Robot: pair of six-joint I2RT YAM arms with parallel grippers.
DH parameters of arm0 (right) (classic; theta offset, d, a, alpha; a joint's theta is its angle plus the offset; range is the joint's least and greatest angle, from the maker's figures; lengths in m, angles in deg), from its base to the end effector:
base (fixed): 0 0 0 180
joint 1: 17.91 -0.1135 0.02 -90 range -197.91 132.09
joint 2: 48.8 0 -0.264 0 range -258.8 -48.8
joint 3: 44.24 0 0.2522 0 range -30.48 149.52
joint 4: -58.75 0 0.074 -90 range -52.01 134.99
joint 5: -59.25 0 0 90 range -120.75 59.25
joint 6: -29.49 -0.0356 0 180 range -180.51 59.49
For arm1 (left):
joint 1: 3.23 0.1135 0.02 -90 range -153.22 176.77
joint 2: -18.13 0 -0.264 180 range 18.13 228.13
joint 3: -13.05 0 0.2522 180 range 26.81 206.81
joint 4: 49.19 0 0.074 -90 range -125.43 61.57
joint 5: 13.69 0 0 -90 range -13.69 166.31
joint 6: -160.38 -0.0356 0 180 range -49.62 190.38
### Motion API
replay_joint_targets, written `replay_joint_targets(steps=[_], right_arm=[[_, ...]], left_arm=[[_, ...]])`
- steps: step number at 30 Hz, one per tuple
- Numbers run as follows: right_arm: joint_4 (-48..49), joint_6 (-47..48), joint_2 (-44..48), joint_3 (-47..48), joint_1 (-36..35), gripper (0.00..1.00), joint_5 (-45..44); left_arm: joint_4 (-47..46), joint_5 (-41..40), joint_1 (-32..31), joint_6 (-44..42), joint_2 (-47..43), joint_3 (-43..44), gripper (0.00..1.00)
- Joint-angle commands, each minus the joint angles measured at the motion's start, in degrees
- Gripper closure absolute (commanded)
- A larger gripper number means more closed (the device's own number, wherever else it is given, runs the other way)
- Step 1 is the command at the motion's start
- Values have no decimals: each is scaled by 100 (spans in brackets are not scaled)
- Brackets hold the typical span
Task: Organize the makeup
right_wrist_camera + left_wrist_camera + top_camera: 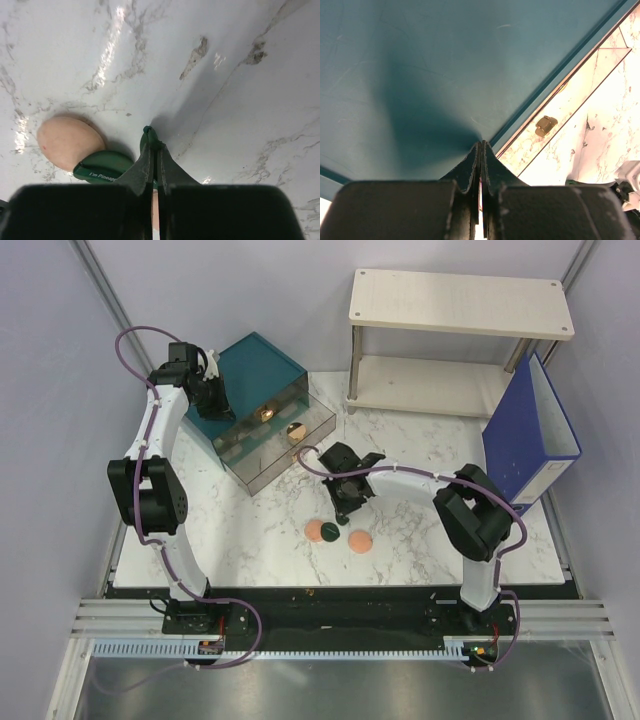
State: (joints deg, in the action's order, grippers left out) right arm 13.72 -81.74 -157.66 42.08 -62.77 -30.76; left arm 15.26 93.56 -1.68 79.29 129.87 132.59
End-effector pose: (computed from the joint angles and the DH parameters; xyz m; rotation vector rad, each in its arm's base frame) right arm 0.2694 0.2681 0.1653 -0.5728 2.7384 0.3023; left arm 0.4272 0.0010 0.3027 -0.1169 2.5473 -0.4346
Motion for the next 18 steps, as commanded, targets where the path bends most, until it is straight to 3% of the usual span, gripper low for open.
replay_joint_targets(steps=[1, 8, 18], right_arm=[[-116, 102, -13, 803, 4, 100, -201], [155, 216, -451, 2541, 4, 100, 114], [393, -468, -2376, 5153, 4, 97, 783]], left_arm=[[1285, -363, -31, -214, 489, -479, 97], [1259, -311, -31, -188, 515, -488, 97], [1258, -302, -31, -196, 524, -540, 97]])
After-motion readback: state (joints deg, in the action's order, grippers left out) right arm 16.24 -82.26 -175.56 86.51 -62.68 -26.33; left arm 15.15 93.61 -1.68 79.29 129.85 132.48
